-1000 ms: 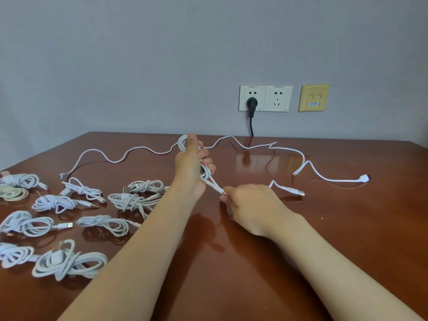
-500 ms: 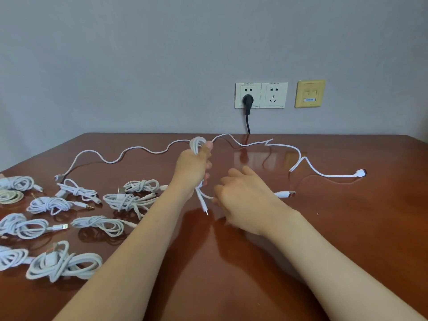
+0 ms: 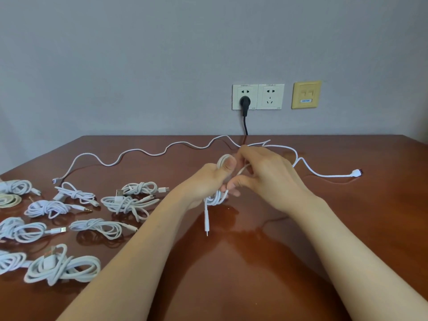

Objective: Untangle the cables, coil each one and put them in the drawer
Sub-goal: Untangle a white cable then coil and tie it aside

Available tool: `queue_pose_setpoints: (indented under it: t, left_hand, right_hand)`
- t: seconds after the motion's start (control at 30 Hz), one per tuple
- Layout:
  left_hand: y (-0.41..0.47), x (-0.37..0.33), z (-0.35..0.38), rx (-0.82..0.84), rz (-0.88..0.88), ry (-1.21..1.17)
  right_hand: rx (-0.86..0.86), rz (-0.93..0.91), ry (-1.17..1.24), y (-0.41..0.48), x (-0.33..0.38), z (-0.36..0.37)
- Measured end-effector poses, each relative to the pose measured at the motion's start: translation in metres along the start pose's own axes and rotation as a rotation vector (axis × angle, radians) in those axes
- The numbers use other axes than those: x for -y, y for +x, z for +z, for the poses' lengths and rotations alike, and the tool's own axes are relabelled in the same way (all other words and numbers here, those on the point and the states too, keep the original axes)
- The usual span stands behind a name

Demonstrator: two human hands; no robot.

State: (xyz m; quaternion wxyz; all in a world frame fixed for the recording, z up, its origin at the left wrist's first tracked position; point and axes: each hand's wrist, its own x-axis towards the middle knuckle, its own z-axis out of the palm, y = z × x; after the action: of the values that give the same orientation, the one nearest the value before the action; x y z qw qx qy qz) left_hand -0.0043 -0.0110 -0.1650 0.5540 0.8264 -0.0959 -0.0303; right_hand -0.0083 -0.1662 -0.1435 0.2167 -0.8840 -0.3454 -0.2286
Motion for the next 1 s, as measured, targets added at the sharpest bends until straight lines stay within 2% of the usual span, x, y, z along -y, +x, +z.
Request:
queue_pose_setpoints:
  t: [0.07, 0.2, 0.37, 0.47, 0.6, 0.7, 0.8, 0.87, 1.0]
  left_hand:
    - [0.000, 0.001, 0.000, 0.069, -0.032, -0.078]
    - [-0.003, -0.006, -0.001, 0.142, -0.016, -0.056]
    - [-0.009, -0.012, -0.007, 0.290, -0.087, -0.034]
    - [-0.013, -0.014, -0.010, 0.380, -0.175, 0.018]
    - [-0.014, -0.014, -0.009, 0.419, -0.222, 0.079]
    - [-0.015, -0.018, -0.003, 0.442, -0.225, 0.079]
    - [-0.014, -0.020, 0.005, 0.467, -0.249, 0.124]
    - [-0.014, -0.019, 0.007, 0.463, -0.259, 0.137]
    - [-0.015, -0.020, 0.008, 0.479, -0.253, 0.174]
  right_hand:
    - [0.004, 0.028, 0.037, 0.000, -0.001, -0.001]
    - [0.006, 0.089, 0.219, 0.003, -0.004, -0.001]
    - [0.082, -0.015, 0.271, 0.004, -0.006, 0.005]
    - [0.067, -0.019, 0.355, 0.005, -0.001, 0.006]
    - [0.059, 0.006, 0.396, 0.004, 0.003, 0.006]
    - [0.110, 0.052, 0.281, 0.001, 0.001, 0.010]
    - [0.153, 0.071, -0.042, -0.002, 0.004, 0.013]
    - [0.116, 0.094, -0.187, -0.003, 0.010, 0.012]
    - [0.122, 0.141, -0.184, -0.003, 0.015, 0.012]
